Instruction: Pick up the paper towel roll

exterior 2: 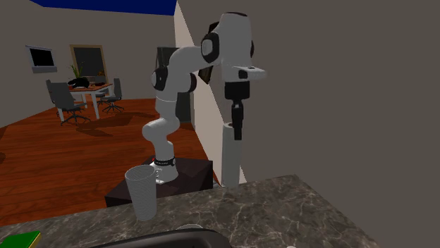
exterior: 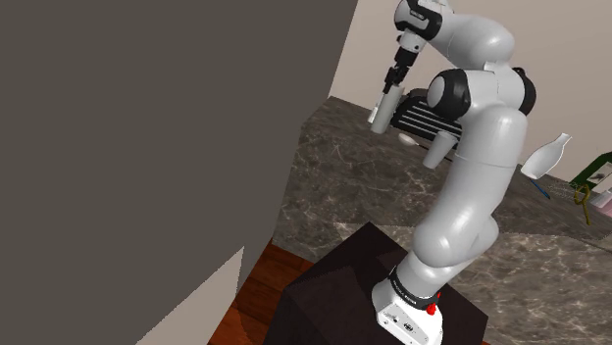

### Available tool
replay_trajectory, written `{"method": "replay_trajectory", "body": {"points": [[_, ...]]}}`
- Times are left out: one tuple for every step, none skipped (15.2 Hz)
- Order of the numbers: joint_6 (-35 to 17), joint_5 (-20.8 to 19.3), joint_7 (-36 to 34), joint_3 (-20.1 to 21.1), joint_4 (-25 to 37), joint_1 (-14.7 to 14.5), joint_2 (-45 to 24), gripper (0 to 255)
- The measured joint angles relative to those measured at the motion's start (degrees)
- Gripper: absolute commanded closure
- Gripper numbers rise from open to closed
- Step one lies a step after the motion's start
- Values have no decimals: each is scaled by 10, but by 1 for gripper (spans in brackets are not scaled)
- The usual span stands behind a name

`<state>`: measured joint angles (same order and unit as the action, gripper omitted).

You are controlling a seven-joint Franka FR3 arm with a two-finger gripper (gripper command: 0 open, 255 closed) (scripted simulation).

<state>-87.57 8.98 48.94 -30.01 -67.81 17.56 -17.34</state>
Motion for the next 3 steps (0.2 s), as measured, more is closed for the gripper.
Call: {"method": "replay_trajectory", "body": {"points": [[10, 3, 0, 0, 16, 3, -6, 255], [21, 6, 1, 0, 31, 7, -12, 255], [26, 7, 1, 0, 38, 8, -13, 255]]}}
